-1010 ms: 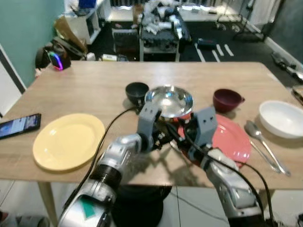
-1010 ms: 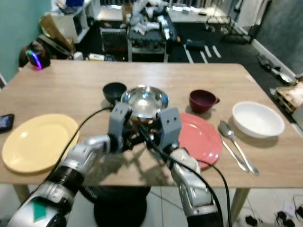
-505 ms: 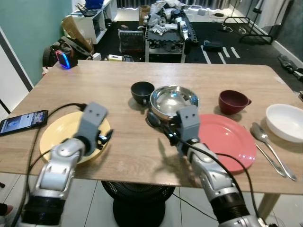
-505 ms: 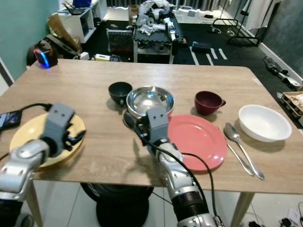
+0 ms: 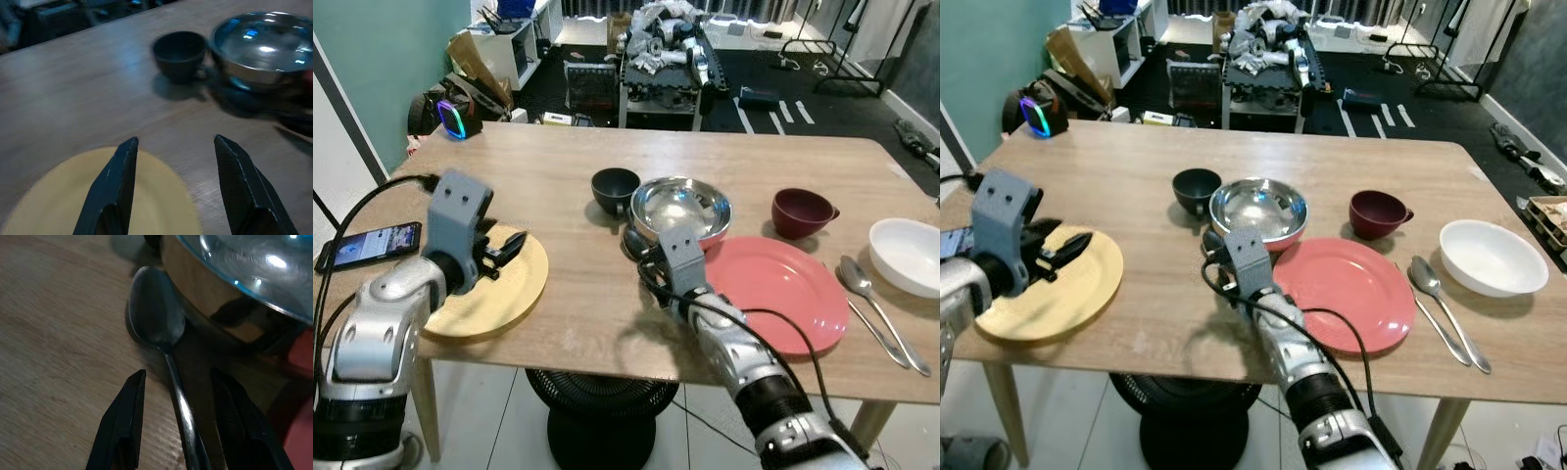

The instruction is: Setting the table

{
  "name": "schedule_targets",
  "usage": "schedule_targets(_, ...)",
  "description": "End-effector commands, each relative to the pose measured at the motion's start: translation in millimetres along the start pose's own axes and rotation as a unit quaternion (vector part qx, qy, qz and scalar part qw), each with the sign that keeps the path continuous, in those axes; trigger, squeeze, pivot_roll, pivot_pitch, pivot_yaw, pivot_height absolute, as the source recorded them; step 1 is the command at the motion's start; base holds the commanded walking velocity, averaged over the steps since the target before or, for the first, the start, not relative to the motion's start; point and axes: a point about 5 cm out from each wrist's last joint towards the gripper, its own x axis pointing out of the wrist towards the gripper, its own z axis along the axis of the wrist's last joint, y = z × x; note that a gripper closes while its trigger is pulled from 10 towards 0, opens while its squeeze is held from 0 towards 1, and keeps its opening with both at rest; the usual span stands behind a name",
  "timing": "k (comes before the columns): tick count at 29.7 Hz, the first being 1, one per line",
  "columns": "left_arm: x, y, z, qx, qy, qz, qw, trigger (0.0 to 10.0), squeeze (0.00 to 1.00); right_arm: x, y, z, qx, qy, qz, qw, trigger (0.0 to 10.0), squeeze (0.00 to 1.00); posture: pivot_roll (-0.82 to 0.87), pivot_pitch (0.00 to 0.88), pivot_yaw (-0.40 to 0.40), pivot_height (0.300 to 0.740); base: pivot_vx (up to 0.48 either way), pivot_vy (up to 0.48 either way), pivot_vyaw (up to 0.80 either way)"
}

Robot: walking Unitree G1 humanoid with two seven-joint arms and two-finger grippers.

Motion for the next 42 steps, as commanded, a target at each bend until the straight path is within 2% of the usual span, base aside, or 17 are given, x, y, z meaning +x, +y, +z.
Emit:
schedule_targets(1,1.0,-4.3,-1.8,-0.003,0.011,-0.029,1.000,10.0,0.00,2.1,-0.4,-2.0,0.016,0.011,0.000,1.000,10.0,0.00,0.11,0.019,0.061,0.740,0.000,0.000,0.00)
schedule_targets(5,0.1,-8.8,-10.3,-0.014,0.034,-0.089,0.995,10.0,0.00,5.5,-1.7,-4.8,0.017,0.026,0.000,1.000,10.0,0.00,0.10,0.020,0.062,0.740,0.000,0.000,0.00)
schedule_targets(12,-14.2,-20.7,-24.8,-0.012,0.066,-0.170,0.983,10.0,0.00,6.6,1.7,-15.9,0.019,0.061,0.017,0.998,10.0,0.00,0.10,0.029,0.060,0.740,0.000,0.000,0.00)
schedule_targets(18,-27.3,-22.4,-28.6,-0.002,0.084,-0.197,0.977,10.0,0.00,5.2,4.5,-26.5,0.014,0.092,0.044,0.995,10.0,0.00,0.10,0.038,0.054,0.740,0.000,0.000,0.00)
schedule_targets(19,-29.9,-22.3,-29.5,0.001,0.089,-0.201,0.976,10.0,0.00,4.4,3.1,-29.3,0.013,0.098,0.045,0.994,9.2,0.00,0.10,0.039,0.052,0.740,0.000,0.000,0.00)
schedule_targets(21,-31.2,-22.3,-30.0,0.003,0.091,-0.202,0.975,10.0,0.00,4.1,2.3,-30.6,0.011,0.101,0.045,0.994,9.2,0.00,0.10,0.039,0.052,0.740,0.000,0.000,0.00)
schedule_targets(22,-32.0,-22.0,-30.4,0.004,0.092,-0.203,0.975,10.0,0.00,3.8,1.5,-31.4,0.009,0.103,0.046,0.994,0.4,0.00,0.10,0.039,0.050,0.740,0.000,0.000,0.00)
schedule_targets(24,-33.0,-20.8,-30.4,0.004,0.093,-0.200,0.975,10.0,0.00,3.4,-0.4,-32.6,0.004,0.107,0.048,0.993,0.0,0.00,0.10,0.039,0.048,0.740,0.000,0.000,0.00)
schedule_targets(36,-32.6,-18.8,-31.7,-0.004,0.092,-0.181,0.979,10.0,0.00,2.8,-6.3,-33.0,-0.003,0.111,0.053,0.992,0.0,0.00,0.10,0.034,0.043,0.740,0.000,0.000,0.00)
schedule_targets(42,-33.0,-18.9,-33.3,-0.010,0.092,-0.171,0.981,10.0,0.00,2.2,-9.1,-26.5,0.015,0.093,0.053,0.994,0.0,0.00,0.10,0.030,0.051,0.740,0.000,0.000,0.00)
